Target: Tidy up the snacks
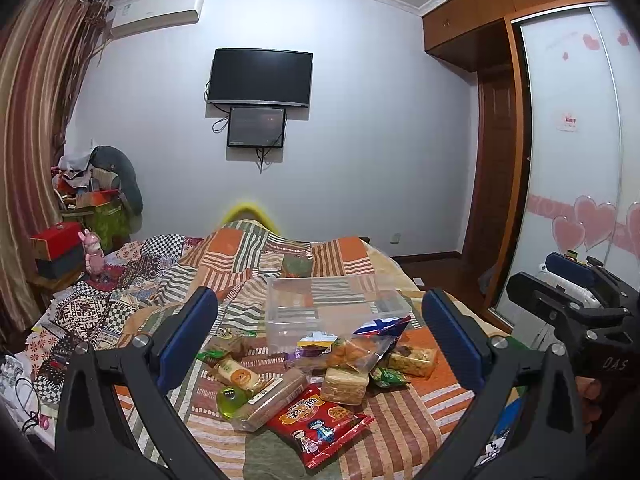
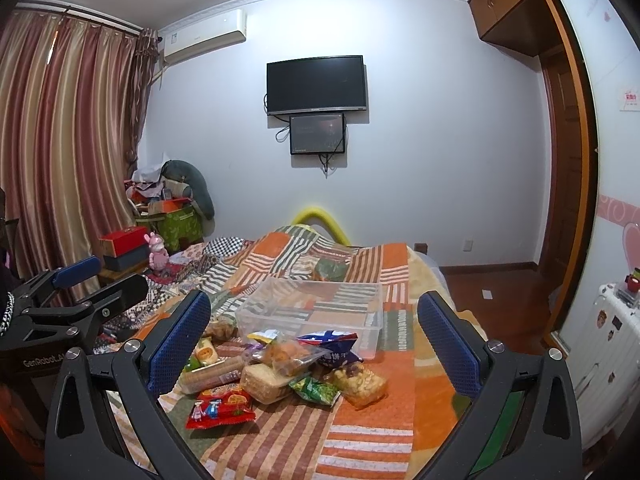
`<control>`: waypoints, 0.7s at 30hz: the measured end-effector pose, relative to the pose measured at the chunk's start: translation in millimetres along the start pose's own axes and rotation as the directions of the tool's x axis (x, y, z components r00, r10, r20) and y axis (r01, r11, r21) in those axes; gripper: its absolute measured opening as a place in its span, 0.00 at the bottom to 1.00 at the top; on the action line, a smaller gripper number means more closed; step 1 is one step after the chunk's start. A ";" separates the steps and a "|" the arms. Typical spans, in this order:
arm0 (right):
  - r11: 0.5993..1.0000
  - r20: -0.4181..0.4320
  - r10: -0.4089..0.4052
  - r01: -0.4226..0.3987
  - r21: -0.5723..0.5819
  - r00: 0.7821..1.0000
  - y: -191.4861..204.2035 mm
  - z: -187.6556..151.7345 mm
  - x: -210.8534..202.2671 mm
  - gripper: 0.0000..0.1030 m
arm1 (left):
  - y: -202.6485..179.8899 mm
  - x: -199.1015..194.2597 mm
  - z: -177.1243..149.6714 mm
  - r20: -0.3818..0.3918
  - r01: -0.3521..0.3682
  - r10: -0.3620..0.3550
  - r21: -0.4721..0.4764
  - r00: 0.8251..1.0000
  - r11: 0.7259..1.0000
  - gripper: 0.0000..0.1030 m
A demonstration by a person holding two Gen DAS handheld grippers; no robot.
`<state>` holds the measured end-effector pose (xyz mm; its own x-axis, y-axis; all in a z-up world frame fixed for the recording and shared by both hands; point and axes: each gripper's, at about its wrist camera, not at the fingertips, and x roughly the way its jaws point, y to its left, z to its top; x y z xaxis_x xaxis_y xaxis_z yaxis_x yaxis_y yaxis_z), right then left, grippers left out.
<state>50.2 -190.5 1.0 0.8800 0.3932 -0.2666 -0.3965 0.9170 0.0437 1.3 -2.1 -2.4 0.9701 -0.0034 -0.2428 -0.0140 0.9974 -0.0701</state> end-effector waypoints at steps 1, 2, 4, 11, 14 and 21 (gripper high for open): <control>1.000 0.000 0.000 0.000 0.000 1.000 0.2 0.2 0.3 1.00 | 0.0 -0.1 0.0 0.000 0.001 -0.001 0.000 1.000 1.000 1.00; 1.000 -0.001 0.000 0.000 0.001 1.000 0.2 0.2 0.9 1.00 | 0.0 -0.1 -0.1 0.000 0.001 -0.001 0.001 1.000 1.000 1.00; 1.000 0.001 0.000 0.000 0.001 1.000 0.5 -0.4 0.2 1.00 | 0.2 -0.1 -0.3 0.001 -0.002 0.002 0.000 1.000 1.000 1.00; 1.000 0.002 0.000 0.000 0.000 1.000 0.4 0.5 -0.1 1.00 | -0.4 -0.2 0.1 0.001 -0.001 0.001 0.001 1.000 1.000 1.00; 1.000 0.004 0.000 0.000 0.003 1.000 0.7 0.8 0.3 1.00 | -0.4 -0.5 0.8 0.001 0.001 -0.001 0.004 1.000 1.000 1.00; 1.000 0.007 0.000 0.000 0.004 1.000 0.3 1.0 -0.4 1.00 | -0.2 -0.5 1.3 0.003 0.002 -0.002 0.004 1.000 1.000 1.00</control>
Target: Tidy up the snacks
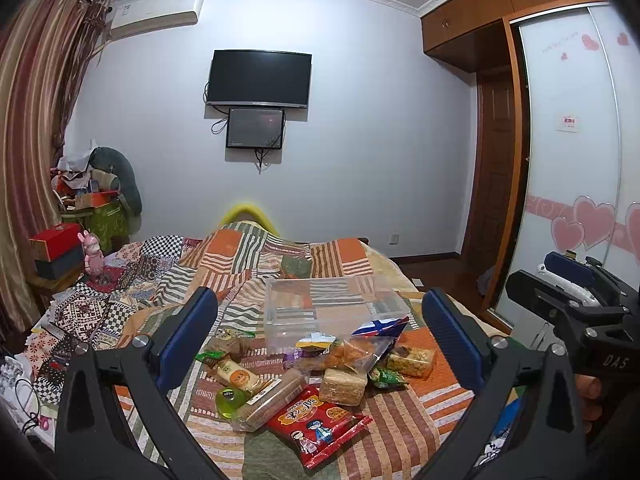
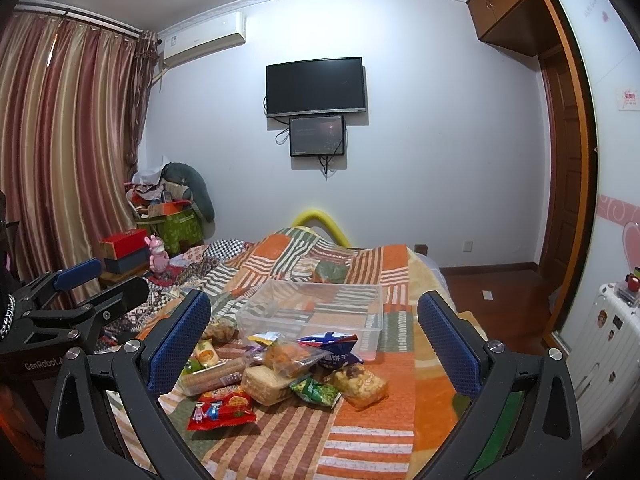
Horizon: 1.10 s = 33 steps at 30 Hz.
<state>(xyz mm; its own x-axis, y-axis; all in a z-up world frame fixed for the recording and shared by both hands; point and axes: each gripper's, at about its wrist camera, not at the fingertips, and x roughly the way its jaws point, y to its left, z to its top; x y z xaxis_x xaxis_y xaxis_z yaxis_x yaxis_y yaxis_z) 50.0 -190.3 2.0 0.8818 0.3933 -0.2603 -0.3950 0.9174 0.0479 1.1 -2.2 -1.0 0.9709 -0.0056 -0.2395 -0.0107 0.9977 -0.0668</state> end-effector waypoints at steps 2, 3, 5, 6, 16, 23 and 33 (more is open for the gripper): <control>1.000 0.000 0.000 0.000 0.001 1.000 0.0 0.0 0.1 1.00 | 0.1 -0.1 0.0 0.000 0.000 0.000 0.000 1.000 1.000 1.00; 1.000 0.000 0.000 0.000 0.001 1.000 0.1 -0.2 0.1 1.00 | 0.0 -0.1 0.3 0.001 -0.001 0.001 0.000 1.000 1.000 1.00; 1.000 0.001 -0.001 0.001 0.000 1.000 0.1 -0.5 -0.1 1.00 | 0.1 -0.1 0.3 0.001 -0.001 0.001 -0.002 1.000 1.000 1.00; 1.000 0.001 0.000 0.000 0.001 1.000 0.0 -0.4 0.0 1.00 | -0.1 -0.7 0.3 0.002 -0.001 0.001 -0.002 1.000 1.000 1.00; 1.000 -0.011 0.008 -0.008 0.010 1.000 -1.1 -1.4 1.8 1.00 | 2.6 -1.3 3.0 0.016 -0.006 0.006 0.000 1.000 1.000 1.00; 0.999 -0.046 0.032 -0.030 0.029 0.998 -9.7 -4.5 11.8 0.93 | 12.5 10.9 -2.0 -0.016 -0.022 0.023 0.009 1.000 1.000 0.95; 0.999 -0.186 0.022 -0.014 0.046 0.982 -30.2 -20.8 49.6 0.72 | 58.8 55.5 -15.1 -0.154 -0.059 0.062 0.025 0.986 0.998 0.85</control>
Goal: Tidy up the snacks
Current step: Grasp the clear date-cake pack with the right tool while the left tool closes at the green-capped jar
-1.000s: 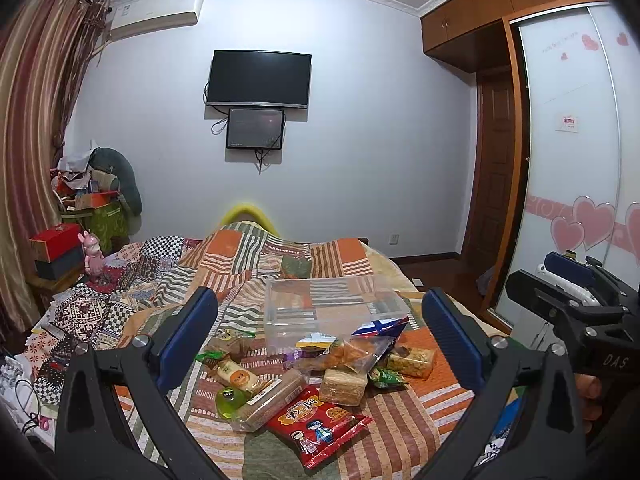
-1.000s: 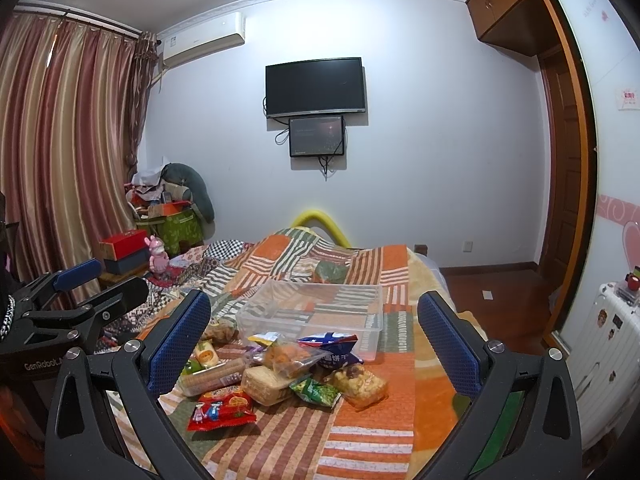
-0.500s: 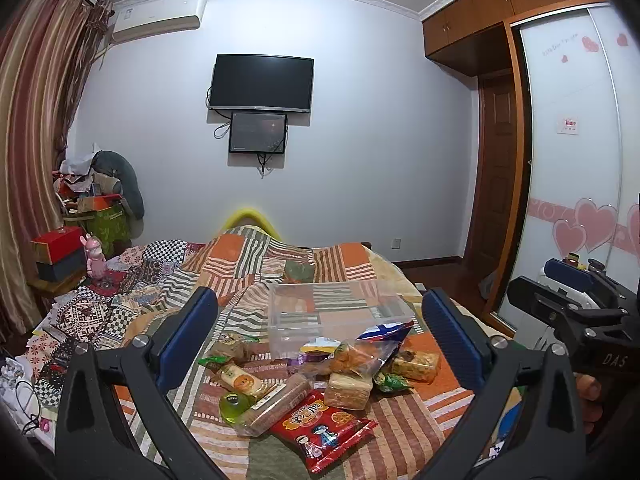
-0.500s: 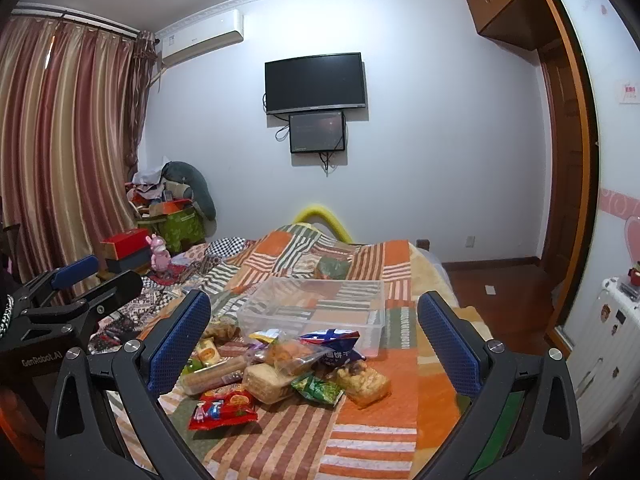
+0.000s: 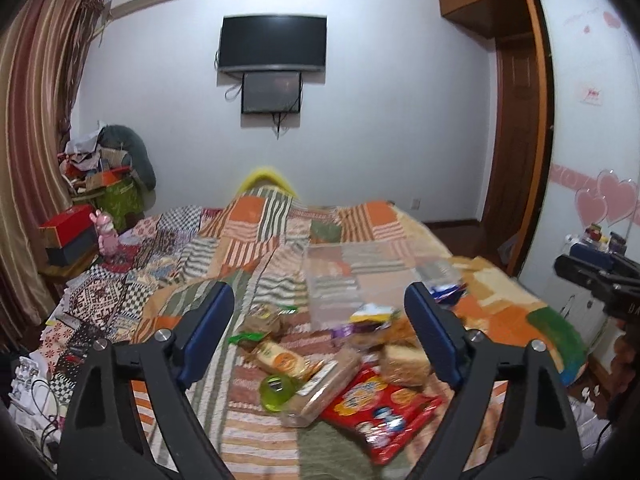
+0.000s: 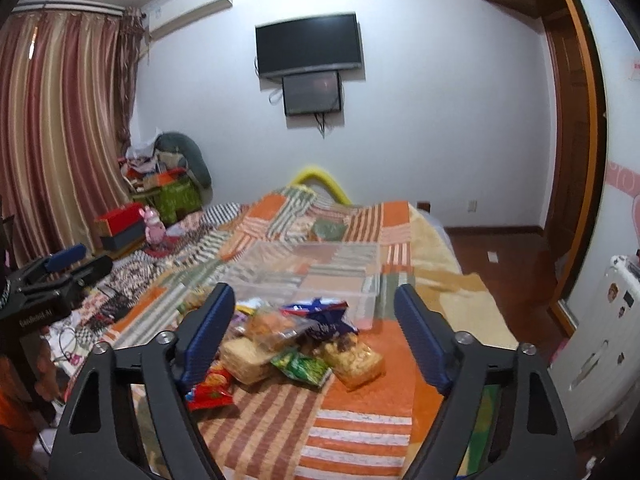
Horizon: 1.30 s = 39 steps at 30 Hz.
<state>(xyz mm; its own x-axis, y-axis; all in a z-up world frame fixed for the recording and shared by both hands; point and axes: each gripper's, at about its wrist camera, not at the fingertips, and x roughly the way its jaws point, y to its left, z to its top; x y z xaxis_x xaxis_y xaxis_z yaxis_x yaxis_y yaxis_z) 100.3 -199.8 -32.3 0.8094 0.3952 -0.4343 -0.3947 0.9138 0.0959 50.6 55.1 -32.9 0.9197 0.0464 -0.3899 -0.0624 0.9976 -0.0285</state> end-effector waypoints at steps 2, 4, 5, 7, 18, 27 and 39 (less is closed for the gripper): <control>1.000 -0.036 0.001 0.000 0.011 0.999 -5.6 -1.9 10.5 0.70 | 11.7 15.4 -2.9 -0.044 -0.007 0.007 0.001 0.999 1.000 0.84; 1.000 -0.070 -0.001 0.003 0.019 0.998 -11.9 -5.0 22.4 0.68 | 23.6 31.5 -7.7 -0.093 -0.011 0.010 -0.004 0.996 1.000 0.84; 1.000 -0.084 -0.003 0.005 0.022 0.996 -13.9 -6.6 26.4 0.67 | 28.0 38.7 -11.3 -0.116 -0.011 0.010 -0.006 0.993 1.000 0.84; 1.000 -0.122 -0.003 0.007 0.030 0.993 -19.1 -10.4 38.3 0.65 | 37.9 55.2 -18.8 -0.167 -0.013 0.011 -0.013 0.986 1.000 0.83; 0.999 -0.306 -0.015 0.024 0.026 0.952 -38.4 -34.7 97.6 0.62 | 66.5 129.8 -61.8 -0.380 -0.003 -0.032 -0.091 0.925 0.996 0.79; 1.000 -0.399 -0.023 0.030 0.010 0.917 -40.5 -50.1 133.3 0.63 | 58.6 158.3 -97.2 -0.478 0.010 -0.042 -0.069 0.878 0.998 0.80; 1.000 -0.461 -0.013 0.016 0.002 0.887 -41.6 -59.0 153.2 0.63 | 76.6 166.6 -117.7 -0.509 0.001 -0.088 -0.169 0.856 0.986 0.52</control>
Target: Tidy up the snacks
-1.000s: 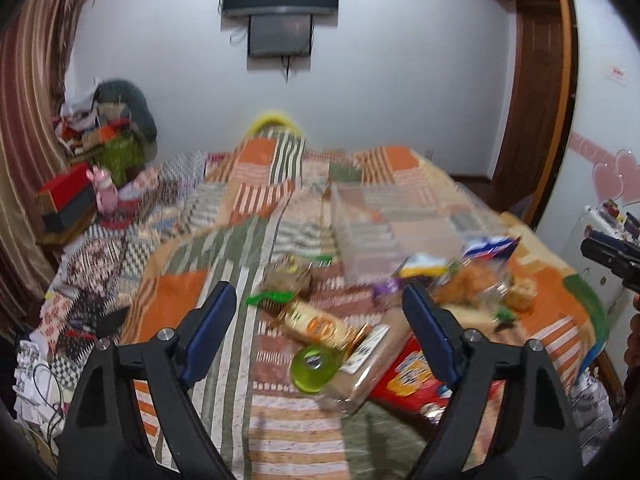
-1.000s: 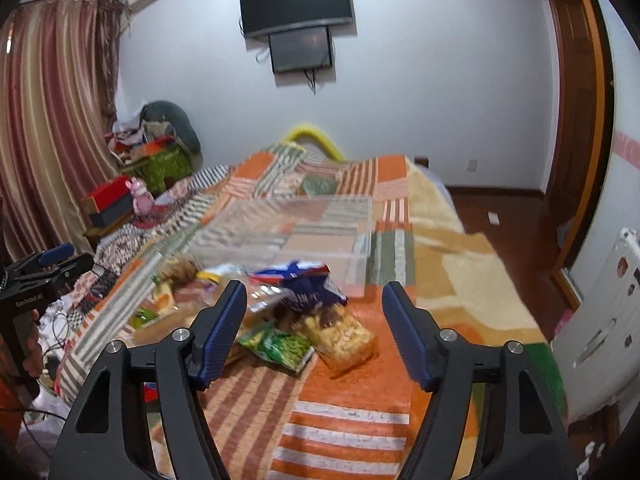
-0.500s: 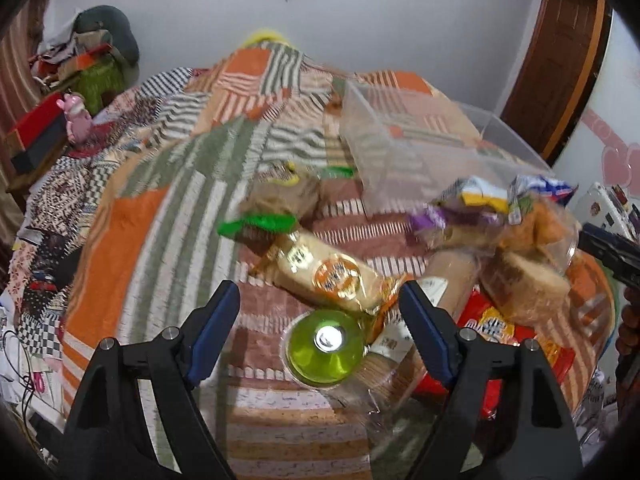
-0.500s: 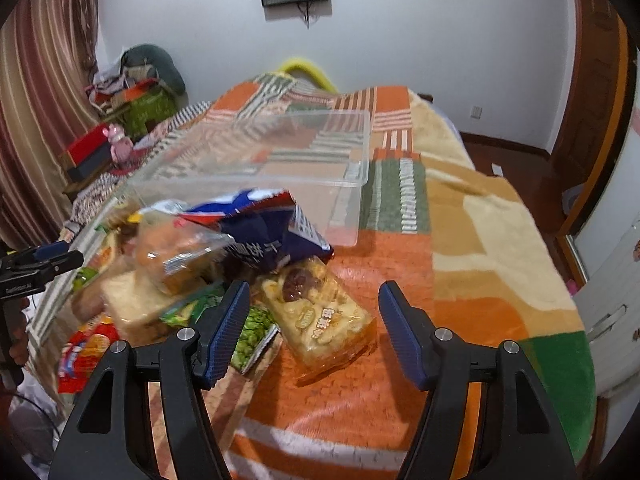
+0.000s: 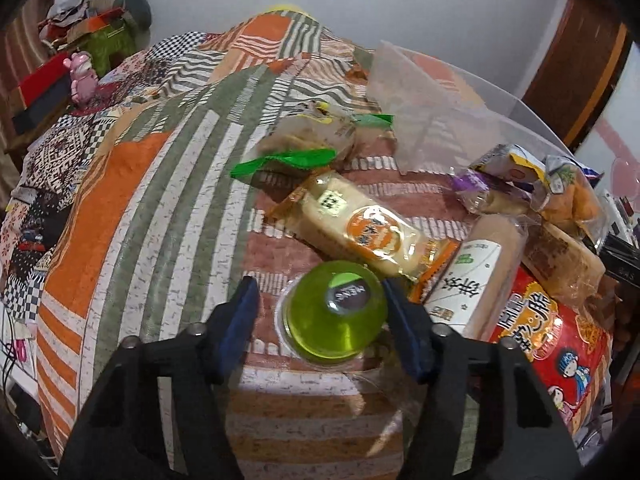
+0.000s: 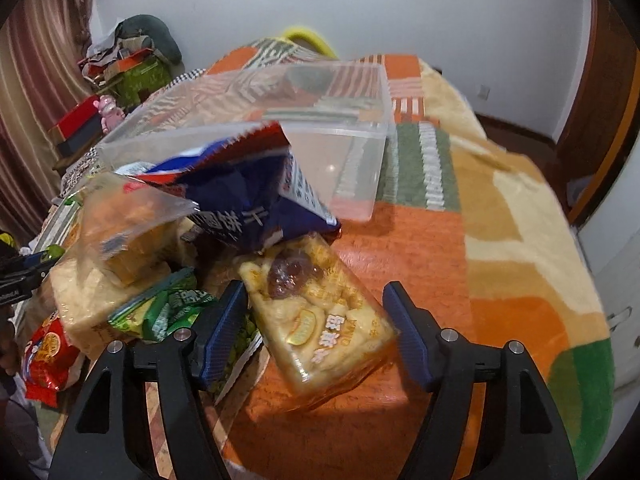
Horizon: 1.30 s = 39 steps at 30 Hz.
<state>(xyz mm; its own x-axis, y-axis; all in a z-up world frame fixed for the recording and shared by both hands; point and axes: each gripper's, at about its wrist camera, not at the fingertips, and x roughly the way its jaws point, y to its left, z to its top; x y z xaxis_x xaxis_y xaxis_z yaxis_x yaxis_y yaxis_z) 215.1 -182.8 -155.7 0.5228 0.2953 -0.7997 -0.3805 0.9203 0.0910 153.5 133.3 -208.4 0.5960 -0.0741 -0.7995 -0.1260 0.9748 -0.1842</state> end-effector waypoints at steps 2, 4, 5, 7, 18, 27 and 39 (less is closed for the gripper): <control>1.000 0.001 0.014 -0.014 0.012 1.000 -2.8 -1.7 -2.0 0.58 | -3.6 -1.1 -1.1 -0.001 0.008 -0.008 0.013 1.000 1.000 0.48; 1.000 -0.004 0.026 -0.026 0.011 1.000 -0.8 -0.6 -2.4 0.48 | -7.3 -2.4 -1.9 0.004 -0.006 0.006 0.026 1.000 1.000 0.47; 0.999 -0.006 0.032 -0.031 0.014 0.999 -1.7 -2.0 -4.3 0.41 | -8.2 -3.0 -2.0 0.003 -0.010 0.009 0.029 1.000 1.000 0.47; 0.999 0.000 0.030 -0.030 0.021 1.000 -1.5 -3.2 -6.7 0.41 | -9.4 -4.9 -2.0 0.006 -0.013 0.013 0.033 1.000 0.999 0.45; 0.997 0.064 0.024 -0.028 0.077 0.998 -14.7 -2.0 -38.1 0.41 | -12.9 -36.1 2.8 0.062 -0.030 0.027 0.053 0.998 0.998 0.35; 0.998 0.134 0.022 -0.029 0.056 0.991 -9.6 9.1 -57.1 0.41 | -18.4 -50.1 23.3 0.076 -0.023 0.019 0.060 0.997 0.998 0.13; 0.997 0.135 0.030 -0.039 0.070 0.990 -11.6 9.5 -55.7 0.41 | 1.1 -1.0 7.7 -0.013 0.007 -0.008 -0.032 1.000 0.999 0.45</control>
<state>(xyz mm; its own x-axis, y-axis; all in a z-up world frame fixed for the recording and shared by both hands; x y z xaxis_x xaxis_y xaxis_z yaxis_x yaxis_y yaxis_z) 197.6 -207.5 -106.6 0.6097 0.3545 -0.7089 -0.3467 0.9236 0.1636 158.8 136.0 -203.4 0.5863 -0.0844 -0.8057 -0.1468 0.9670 -0.2082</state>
